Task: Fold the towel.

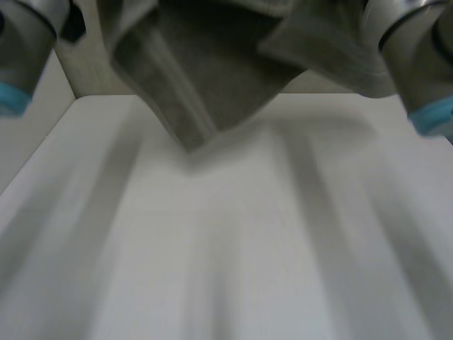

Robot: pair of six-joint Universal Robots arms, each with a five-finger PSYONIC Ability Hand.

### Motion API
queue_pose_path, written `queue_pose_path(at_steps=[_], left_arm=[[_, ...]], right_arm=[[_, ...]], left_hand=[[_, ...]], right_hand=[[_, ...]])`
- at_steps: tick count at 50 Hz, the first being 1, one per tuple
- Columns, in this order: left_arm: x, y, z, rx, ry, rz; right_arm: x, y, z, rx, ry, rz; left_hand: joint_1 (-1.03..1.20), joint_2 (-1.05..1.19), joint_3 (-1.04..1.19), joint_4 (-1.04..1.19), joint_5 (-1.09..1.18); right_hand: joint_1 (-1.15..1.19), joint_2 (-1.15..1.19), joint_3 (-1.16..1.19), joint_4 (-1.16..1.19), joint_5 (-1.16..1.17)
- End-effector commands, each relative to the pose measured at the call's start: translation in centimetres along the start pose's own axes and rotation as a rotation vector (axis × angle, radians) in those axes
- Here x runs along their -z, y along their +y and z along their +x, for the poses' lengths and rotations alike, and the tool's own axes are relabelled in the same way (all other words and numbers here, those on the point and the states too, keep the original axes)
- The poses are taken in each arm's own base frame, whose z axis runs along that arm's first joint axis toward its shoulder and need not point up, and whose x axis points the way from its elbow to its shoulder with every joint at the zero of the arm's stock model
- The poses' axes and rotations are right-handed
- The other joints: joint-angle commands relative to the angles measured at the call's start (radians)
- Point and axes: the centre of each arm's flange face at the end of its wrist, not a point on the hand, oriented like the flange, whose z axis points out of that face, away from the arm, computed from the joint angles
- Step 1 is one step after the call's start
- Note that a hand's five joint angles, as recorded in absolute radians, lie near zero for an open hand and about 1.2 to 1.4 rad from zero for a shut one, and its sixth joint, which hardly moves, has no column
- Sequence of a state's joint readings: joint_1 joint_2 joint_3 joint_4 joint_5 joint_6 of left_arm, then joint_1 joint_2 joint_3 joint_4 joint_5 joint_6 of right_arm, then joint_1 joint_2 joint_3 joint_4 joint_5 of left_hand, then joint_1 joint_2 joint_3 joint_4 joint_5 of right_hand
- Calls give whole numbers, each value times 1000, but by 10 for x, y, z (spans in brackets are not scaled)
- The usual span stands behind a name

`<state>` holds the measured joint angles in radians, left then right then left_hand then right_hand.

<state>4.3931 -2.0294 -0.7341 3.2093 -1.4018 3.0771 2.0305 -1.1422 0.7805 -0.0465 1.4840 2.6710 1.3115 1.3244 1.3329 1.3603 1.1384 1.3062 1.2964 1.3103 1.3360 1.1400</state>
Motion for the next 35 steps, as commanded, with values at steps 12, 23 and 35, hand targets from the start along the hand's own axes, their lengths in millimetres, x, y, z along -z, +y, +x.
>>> queue_pose_path(at_steps=[12, 23, 35], left_arm=[[120, 165, -15, 52, 50, -526], [147, 187, -14, -43, 83, -620], [140, 169, -13, -38, 74, -569]], right_arm=[[128, 139, -95, 39, -594, -517], [110, 161, -51, 183, -498, -535], [123, 160, -44, 30, -339, -670]], left_hand=[[85, 72, 63, 36, 83], [85, 72, 63, 36, 83], [85, 72, 63, 36, 83]], right_hand=[[-18, -8, -22, -47, -26], [-552, -542, -556, -582, -560], [-1132, -1122, -1136, -1162, -1140]])
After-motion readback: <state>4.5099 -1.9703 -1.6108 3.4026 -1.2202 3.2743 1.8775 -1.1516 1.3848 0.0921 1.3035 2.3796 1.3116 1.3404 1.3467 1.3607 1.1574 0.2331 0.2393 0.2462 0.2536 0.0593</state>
